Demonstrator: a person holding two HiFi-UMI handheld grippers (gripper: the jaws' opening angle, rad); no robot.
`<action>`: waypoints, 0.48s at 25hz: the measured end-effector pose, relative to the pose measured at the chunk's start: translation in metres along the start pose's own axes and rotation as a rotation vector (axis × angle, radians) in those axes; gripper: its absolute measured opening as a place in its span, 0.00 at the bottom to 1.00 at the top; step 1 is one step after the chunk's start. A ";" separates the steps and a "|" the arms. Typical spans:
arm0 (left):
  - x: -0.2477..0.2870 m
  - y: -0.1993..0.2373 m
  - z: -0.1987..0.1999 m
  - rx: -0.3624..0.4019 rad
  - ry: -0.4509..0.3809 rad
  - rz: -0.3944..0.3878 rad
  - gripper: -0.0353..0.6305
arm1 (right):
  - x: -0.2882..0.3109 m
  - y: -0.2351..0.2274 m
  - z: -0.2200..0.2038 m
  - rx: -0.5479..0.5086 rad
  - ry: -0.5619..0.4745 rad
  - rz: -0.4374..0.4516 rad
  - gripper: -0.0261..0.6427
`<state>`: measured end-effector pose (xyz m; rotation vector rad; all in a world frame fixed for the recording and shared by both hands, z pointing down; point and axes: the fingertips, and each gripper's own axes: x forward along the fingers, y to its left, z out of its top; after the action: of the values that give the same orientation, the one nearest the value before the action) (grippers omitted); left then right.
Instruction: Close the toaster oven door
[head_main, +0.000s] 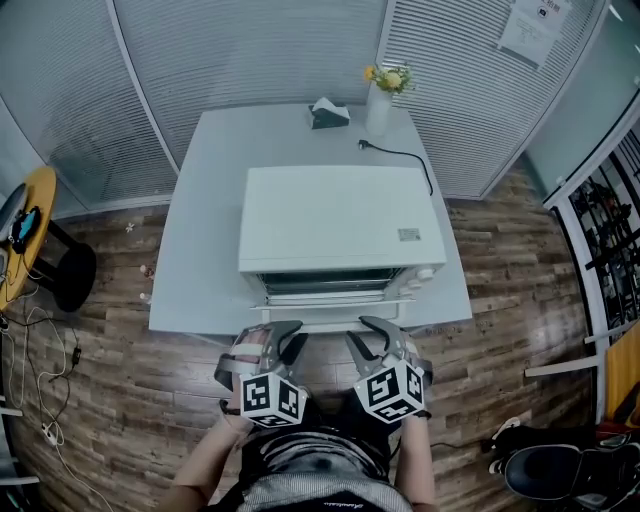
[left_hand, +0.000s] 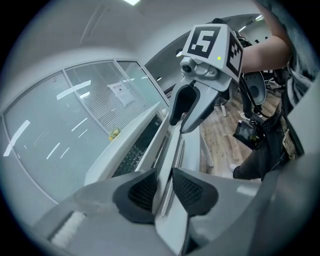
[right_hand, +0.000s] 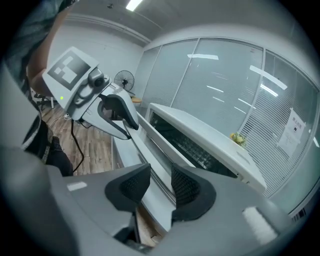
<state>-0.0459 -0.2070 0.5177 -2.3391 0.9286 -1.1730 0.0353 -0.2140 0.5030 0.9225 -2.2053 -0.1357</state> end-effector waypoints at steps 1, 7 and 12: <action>0.001 0.003 0.001 -0.002 -0.001 0.006 0.21 | 0.001 -0.003 0.002 0.003 -0.008 0.001 0.23; 0.008 0.022 0.003 -0.022 -0.007 0.034 0.22 | 0.009 -0.019 0.013 0.021 -0.046 0.007 0.24; 0.014 0.034 0.005 -0.041 -0.008 0.048 0.22 | 0.015 -0.030 0.019 0.036 -0.083 0.008 0.24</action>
<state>-0.0493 -0.2408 0.5028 -2.3379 1.0103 -1.1357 0.0327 -0.2491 0.4869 0.9436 -2.2940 -0.1325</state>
